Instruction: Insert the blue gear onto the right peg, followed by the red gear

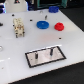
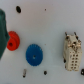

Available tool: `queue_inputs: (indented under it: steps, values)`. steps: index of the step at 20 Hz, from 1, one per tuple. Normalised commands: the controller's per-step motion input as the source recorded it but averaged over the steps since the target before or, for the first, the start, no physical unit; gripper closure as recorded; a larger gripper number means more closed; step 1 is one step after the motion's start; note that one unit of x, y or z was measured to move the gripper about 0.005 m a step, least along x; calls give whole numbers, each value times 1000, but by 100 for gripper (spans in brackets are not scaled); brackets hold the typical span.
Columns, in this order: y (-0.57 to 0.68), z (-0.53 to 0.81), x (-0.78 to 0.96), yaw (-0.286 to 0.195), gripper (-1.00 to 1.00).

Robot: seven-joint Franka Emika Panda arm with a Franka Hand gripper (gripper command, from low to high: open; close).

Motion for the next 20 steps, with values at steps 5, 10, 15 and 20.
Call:
queue_inputs:
  steps: [5,10,15,20]
  values:
    - [336,-171,-508,0,-100]
    - [352,-203,-541,0,-100]
    - [289,-265,-576,0,-100]
    - [262,-317,-547,0,-100]
